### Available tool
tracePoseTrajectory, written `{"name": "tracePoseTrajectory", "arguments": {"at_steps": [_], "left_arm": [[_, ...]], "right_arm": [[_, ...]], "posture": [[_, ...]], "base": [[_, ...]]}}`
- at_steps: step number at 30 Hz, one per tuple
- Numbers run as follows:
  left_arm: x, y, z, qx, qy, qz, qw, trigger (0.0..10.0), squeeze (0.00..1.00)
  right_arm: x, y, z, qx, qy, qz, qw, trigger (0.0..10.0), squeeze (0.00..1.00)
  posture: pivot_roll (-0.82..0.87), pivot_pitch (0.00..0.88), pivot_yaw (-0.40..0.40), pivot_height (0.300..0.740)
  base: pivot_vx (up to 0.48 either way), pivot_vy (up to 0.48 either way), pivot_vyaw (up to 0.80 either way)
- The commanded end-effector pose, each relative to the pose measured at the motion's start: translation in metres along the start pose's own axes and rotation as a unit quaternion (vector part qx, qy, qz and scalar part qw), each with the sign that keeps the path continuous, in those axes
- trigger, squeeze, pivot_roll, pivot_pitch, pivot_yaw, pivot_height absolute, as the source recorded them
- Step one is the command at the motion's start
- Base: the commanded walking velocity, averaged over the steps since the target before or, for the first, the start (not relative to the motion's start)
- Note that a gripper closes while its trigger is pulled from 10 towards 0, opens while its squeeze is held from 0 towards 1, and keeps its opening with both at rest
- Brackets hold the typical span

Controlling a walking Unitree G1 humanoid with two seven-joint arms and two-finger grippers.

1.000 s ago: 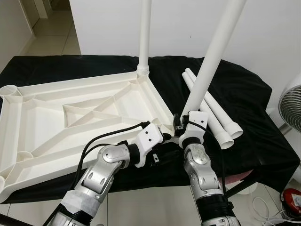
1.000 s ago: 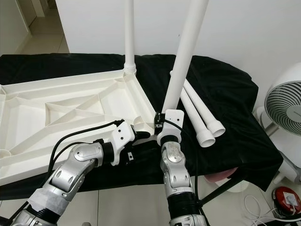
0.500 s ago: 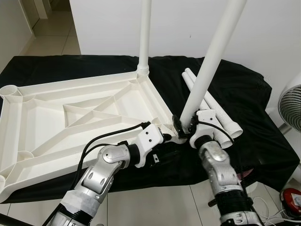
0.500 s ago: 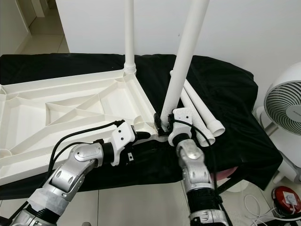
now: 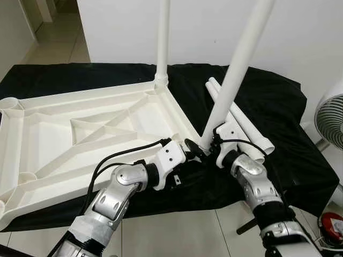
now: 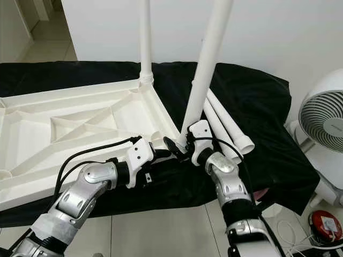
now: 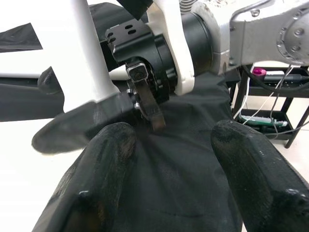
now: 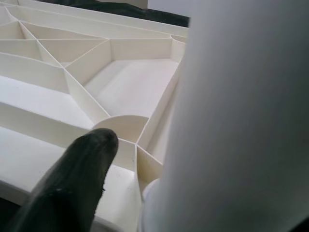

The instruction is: Building children table

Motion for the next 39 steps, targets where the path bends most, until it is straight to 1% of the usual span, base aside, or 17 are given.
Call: {"name": "tracePoseTrajectory", "arguments": {"at_steps": [1,2,3,8,13,14,15,17,21,23,25,26,29,35,37,38,39], "left_arm": [[0.001,-0.001,0.001,0.003,0.004,0.001,1.0,10.0,0.0],[0.001,-0.001,0.001,0.003,0.004,0.001,1.0,10.0,0.0],[0.0,-0.001,0.001,0.003,0.003,0.001,1.0,10.0,0.0],[-0.002,-0.002,0.001,0.003,0.002,-0.001,1.0,10.0,0.0],[-0.002,-0.001,0.002,0.002,0.001,-0.003,1.0,10.0,0.0],[-0.002,-0.001,0.002,0.001,0.001,-0.003,1.0,10.0,0.0],[-0.003,-0.001,0.003,0.001,0.001,-0.003,1.0,10.0,0.0],[-0.003,0.0,0.003,0.001,0.001,-0.003,1.0,10.0,0.0],[-0.001,0.0,0.002,0.001,0.002,-0.003,1.0,10.0,0.0],[-0.001,0.0,0.002,0.001,0.002,-0.003,1.0,10.0,0.0],[-0.001,0.0,0.002,0.001,0.003,-0.003,1.0,10.0,0.0],[-0.001,0.0,0.002,0.001,0.003,-0.003,1.0,10.0,0.0],[0.001,0.001,0.001,0.0,0.007,-0.002,1.0,10.0,0.0],[0.003,0.001,0.001,0.0,0.01,-0.002,1.0,10.0,0.0],[0.005,0.002,0.0,0.0,0.015,-0.002,1.0,10.0,0.0],[0.005,0.002,0.0,0.0,0.015,-0.002,1.0,10.0,0.0],[0.006,0.002,-0.001,0.0,0.017,-0.002,1.0,10.0,0.0]], "right_arm": [[0.005,-0.003,0.002,0.007,0.019,-0.01,1.0,4.8,0.0],[0.005,-0.003,0.002,0.007,0.019,-0.01,1.0,4.8,0.0],[0.003,-0.004,0.001,0.009,0.023,-0.012,1.0,0.0,0.0],[-0.001,-0.008,-0.005,0.016,0.032,-0.017,0.999,0.0,0.0],[-0.003,-0.01,-0.008,0.015,0.028,-0.002,1.0,0.0,0.0],[-0.004,-0.011,-0.008,0.016,0.022,0.001,1.0,2.4,0.0],[-0.006,-0.01,-0.009,0.014,0.016,0.005,1.0,10.0,0.0],[-0.007,-0.01,-0.009,0.011,0.013,0.008,1.0,10.0,0.0],[-0.016,-0.009,-0.008,0.017,-0.035,0.017,0.999,10.0,0.0],[-0.016,-0.009,-0.008,0.017,-0.036,0.018,0.999,10.0,0.0],[-0.017,-0.005,-0.007,0.011,-0.069,0.021,0.997,10.0,0.0],[-0.017,-0.005,-0.007,0.011,-0.069,0.021,0.997,10.0,0.0],[-0.017,0.0,-0.007,0.005,-0.114,0.028,0.993,10.0,0.0],[-0.017,0.004,-0.006,0.0,-0.149,0.041,0.988,10.0,0.0],[-0.018,0.006,-0.006,0.007,-0.193,0.039,0.98,10.0,0.0],[-0.018,0.006,-0.006,0.007,-0.193,0.039,0.98,10.0,0.0],[-0.019,0.006,-0.006,0.011,-0.211,0.04,0.977,10.0,0.0]], "posture": [[-0.05,0.0,-0.052,0.74],[-0.05,0.0,-0.052,0.74],[-0.05,0.0,-0.052,0.74],[-0.06,0.0,-0.055,0.74],[-0.06,0.0,-0.057,0.74],[-0.06,0.0,-0.056,0.74],[-0.06,0.0,-0.058,0.74],[-0.06,0.0,-0.058,0.74],[-0.07,0.0,-0.061,0.74],[-0.07,0.0,-0.061,0.74],[-0.06,0.0,-0.068,0.74],[-0.06,0.0,-0.068,0.74],[-0.06,0.0,-0.067,0.74],[-0.06,0.0,-0.064,0.74],[-0.06,0.0,-0.06,0.74],[-0.06,0.0,-0.06,0.74],[-0.06,0.0,-0.06,0.74]], "base": [[0.0,0.0,0.0],[0.0,0.0,0.0],[0.0,0.0,0.0],[0.0,0.0,0.0],[0.0,0.0,0.0],[0.0,0.0,0.0],[0.0,0.0,0.0],[0.0,0.0,0.0],[0.0,0.0,0.0],[0.0,0.0,0.0],[0.0,0.0,0.0],[0.0,0.0,0.0],[0.0,0.0,0.0],[0.0,0.0,0.0],[0.0,0.0,0.0],[0.0,0.0,0.0],[0.0,0.0,0.0]]}}
Point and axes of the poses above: a point about 5 cm out from each wrist's last joint towards the gripper, its own z axis pointing out of the wrist towards the gripper, its own y axis along the axis of the wrist's last joint, x = y × z, the point moved 5 cm from there along z, pointing out of the wrist towards the gripper, and after that the axes turned 5 degrees about -z, right-handed, at the moved point
